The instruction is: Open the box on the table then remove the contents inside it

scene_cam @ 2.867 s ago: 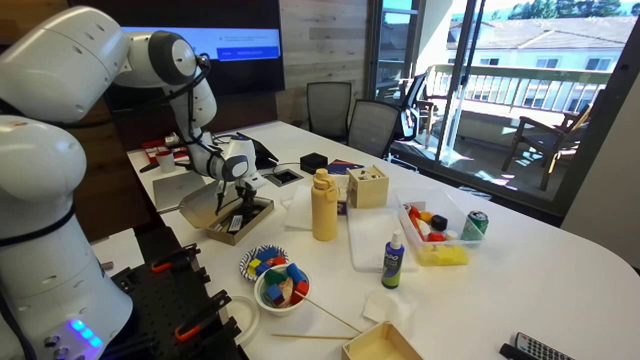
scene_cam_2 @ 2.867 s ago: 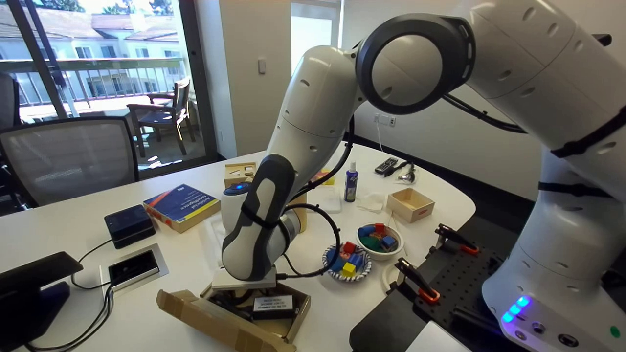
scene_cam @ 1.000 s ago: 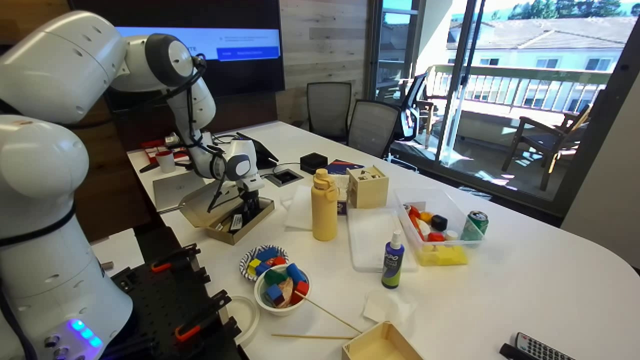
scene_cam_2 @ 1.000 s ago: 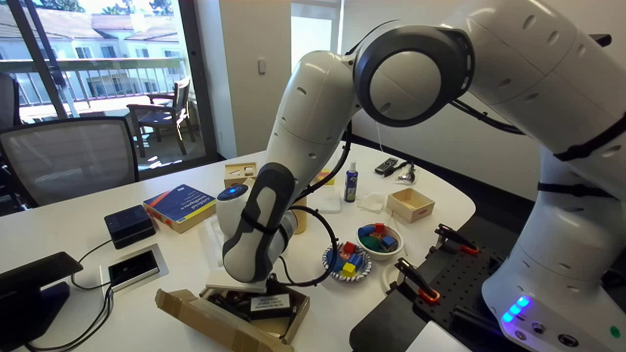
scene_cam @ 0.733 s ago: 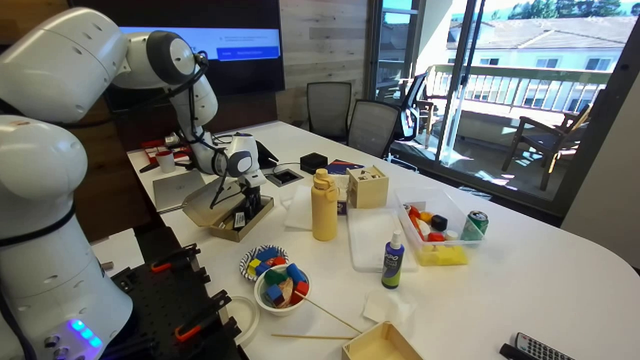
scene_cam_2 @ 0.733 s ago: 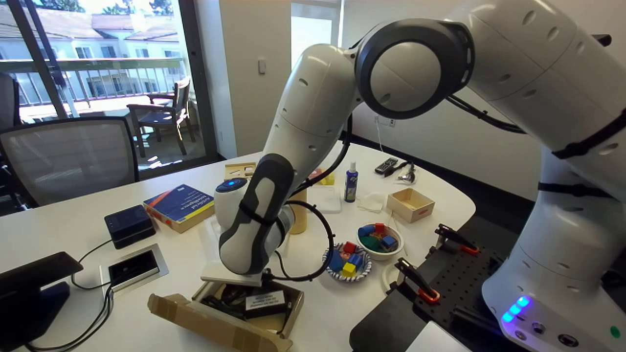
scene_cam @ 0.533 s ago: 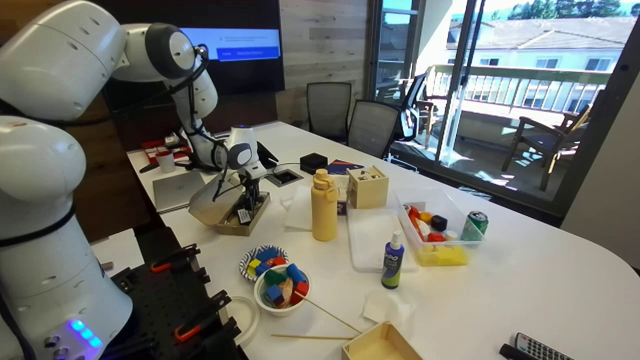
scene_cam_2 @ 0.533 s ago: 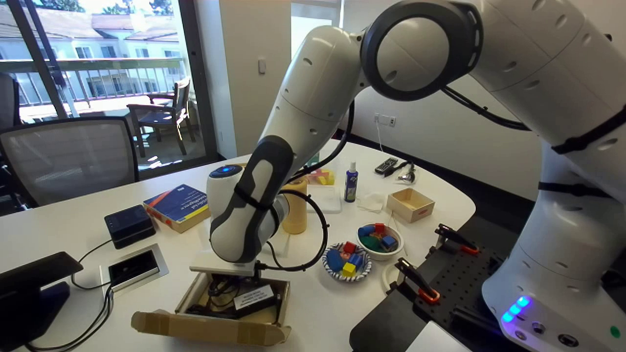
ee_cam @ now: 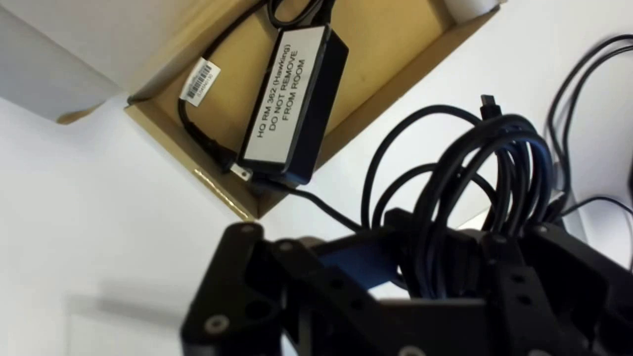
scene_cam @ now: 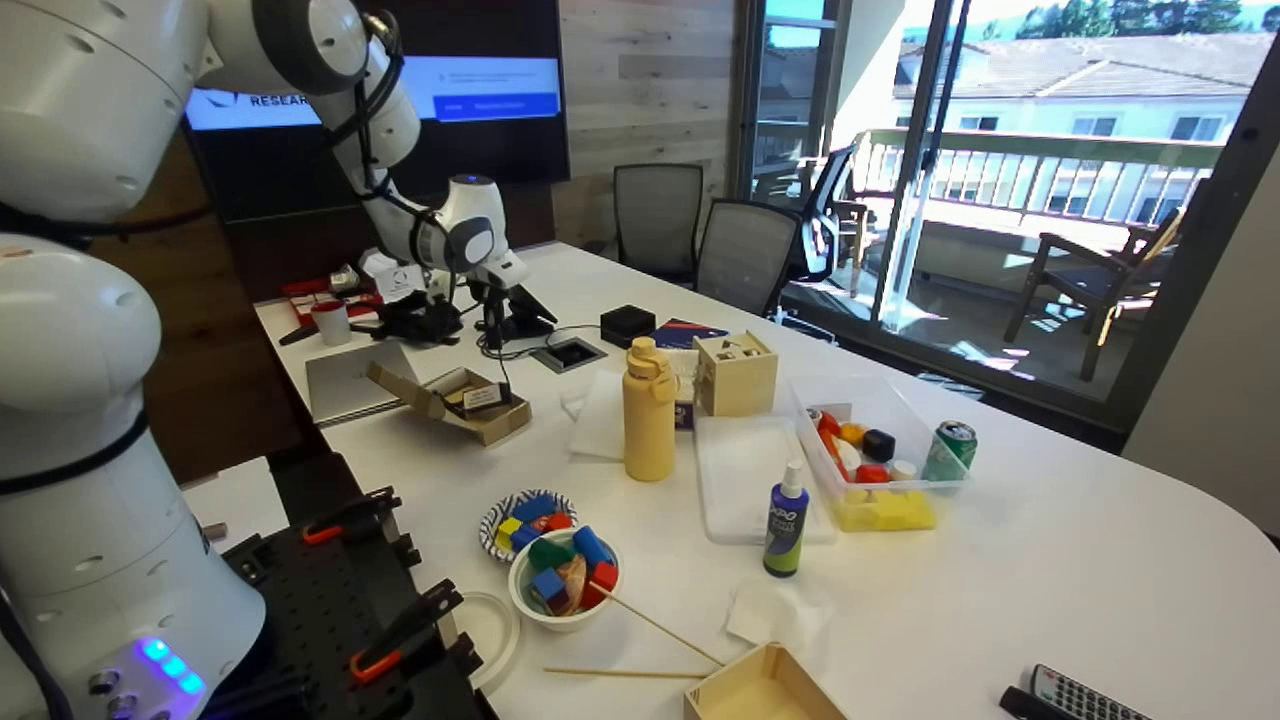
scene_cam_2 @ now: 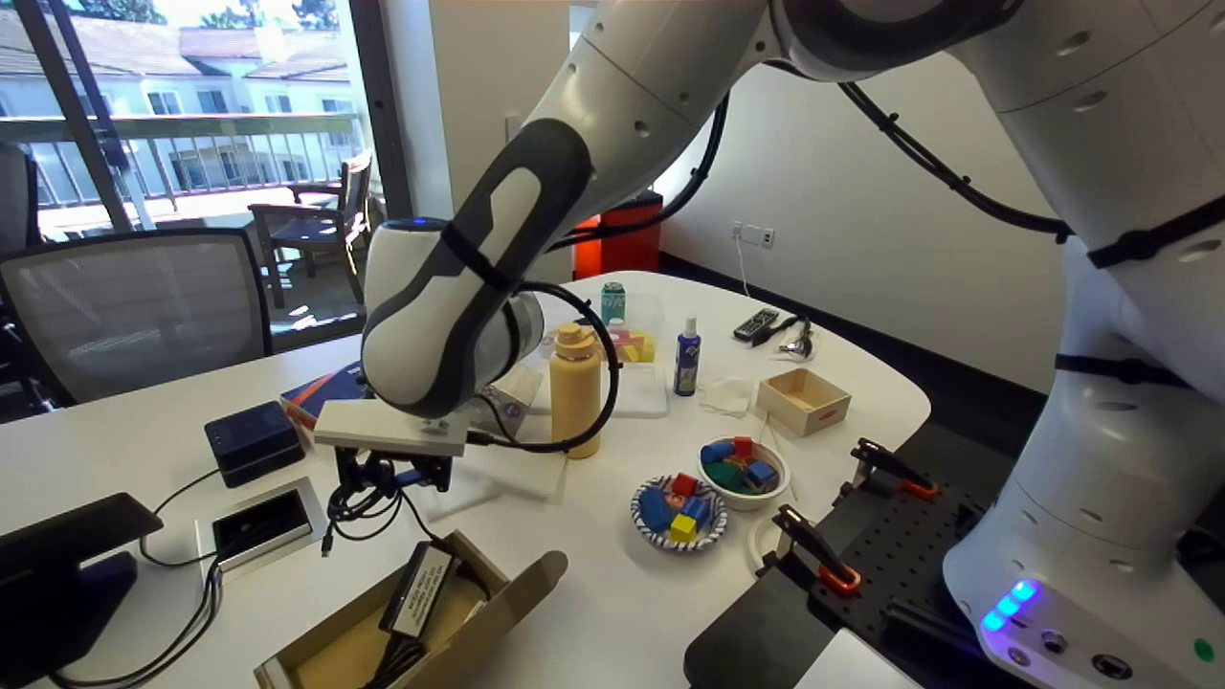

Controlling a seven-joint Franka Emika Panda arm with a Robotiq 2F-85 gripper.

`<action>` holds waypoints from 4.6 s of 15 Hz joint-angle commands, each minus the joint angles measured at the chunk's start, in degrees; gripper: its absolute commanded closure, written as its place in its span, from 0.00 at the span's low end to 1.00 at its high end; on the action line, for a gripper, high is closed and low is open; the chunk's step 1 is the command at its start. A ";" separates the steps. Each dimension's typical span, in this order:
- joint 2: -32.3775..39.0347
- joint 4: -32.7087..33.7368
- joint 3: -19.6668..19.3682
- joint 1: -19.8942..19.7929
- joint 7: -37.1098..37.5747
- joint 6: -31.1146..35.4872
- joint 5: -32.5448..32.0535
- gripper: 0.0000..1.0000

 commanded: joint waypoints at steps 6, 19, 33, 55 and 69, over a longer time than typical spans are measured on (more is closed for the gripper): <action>-15.65 -8.67 -3.44 -0.66 -0.85 10.34 -3.30 1.00; -13.28 -9.69 -44.88 26.68 8.66 23.38 -11.53 1.00; -0.81 -16.18 -67.15 51.16 3.60 18.75 -0.45 1.00; 19.35 -12.59 -68.94 49.15 4.70 9.46 0.76 1.00; 13.04 -11.25 -60.97 43.21 -9.45 5.64 -2.31 0.23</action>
